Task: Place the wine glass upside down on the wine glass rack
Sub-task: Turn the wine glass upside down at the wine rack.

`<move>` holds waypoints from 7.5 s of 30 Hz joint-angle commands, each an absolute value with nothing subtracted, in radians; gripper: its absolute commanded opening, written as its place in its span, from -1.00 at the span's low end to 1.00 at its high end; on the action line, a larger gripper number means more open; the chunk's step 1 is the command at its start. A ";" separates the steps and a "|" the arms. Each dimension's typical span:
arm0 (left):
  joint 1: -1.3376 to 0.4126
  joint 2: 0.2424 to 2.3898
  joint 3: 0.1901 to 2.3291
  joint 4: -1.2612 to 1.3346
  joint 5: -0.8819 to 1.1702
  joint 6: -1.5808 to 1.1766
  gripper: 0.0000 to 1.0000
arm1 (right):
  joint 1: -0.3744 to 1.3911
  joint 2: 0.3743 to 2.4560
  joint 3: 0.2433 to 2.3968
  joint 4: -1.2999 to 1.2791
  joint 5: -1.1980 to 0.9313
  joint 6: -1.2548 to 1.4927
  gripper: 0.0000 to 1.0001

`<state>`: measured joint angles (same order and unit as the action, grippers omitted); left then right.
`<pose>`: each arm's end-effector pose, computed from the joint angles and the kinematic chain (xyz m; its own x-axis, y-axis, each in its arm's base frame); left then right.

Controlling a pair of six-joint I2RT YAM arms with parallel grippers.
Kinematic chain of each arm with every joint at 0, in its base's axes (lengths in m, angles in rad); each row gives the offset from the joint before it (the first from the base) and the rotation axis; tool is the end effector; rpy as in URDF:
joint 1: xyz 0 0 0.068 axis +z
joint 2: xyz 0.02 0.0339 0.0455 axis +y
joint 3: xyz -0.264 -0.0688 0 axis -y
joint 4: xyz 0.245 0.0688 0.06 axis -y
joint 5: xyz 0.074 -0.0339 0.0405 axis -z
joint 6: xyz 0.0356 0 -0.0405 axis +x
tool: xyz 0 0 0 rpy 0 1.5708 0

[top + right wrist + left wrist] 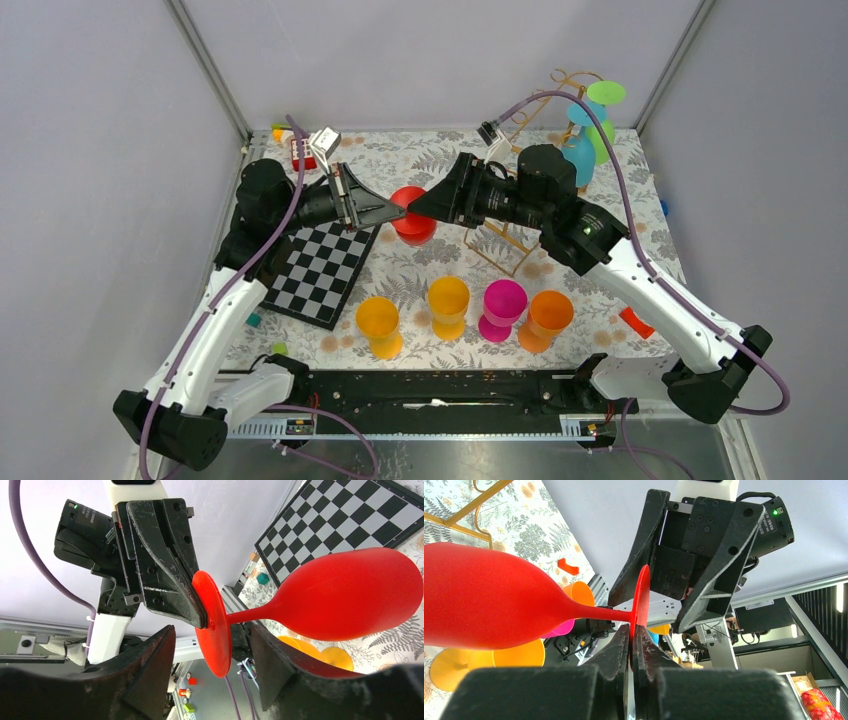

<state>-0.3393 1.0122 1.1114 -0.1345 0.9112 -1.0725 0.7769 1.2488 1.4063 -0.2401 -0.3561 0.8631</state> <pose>0.1921 -0.0977 0.4180 -0.8492 -0.2711 -0.4531 0.4242 0.1609 -0.8912 0.1881 0.2024 0.4528 -0.7258 0.2852 -0.6260 -0.5435 0.3201 0.7760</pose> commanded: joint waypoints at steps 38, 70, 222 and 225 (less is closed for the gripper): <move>-0.336 0.929 1.124 -0.154 0.891 -1.047 -0.32 | 0.759 1.184 1.329 -0.114 -0.401 0.913 -1.00; -0.336 0.942 1.112 -0.199 0.782 -1.064 0.98 | 0.761 1.155 1.327 -0.259 -0.395 0.927 -1.00; -0.334 1.114 1.404 -0.706 0.523 -0.599 0.98 | -0.052 1.016 1.400 -0.493 -0.057 1.315 -1.00; -0.334 1.120 1.411 -0.706 0.523 -0.600 0.98 | -0.052 1.027 1.408 -0.488 -0.070 1.319 -1.00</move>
<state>-0.3386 1.1149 1.3815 -0.7609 0.5037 -0.5873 -0.0479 1.0172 1.3590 -0.5472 -0.0467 1.2976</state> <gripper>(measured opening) 0.988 0.023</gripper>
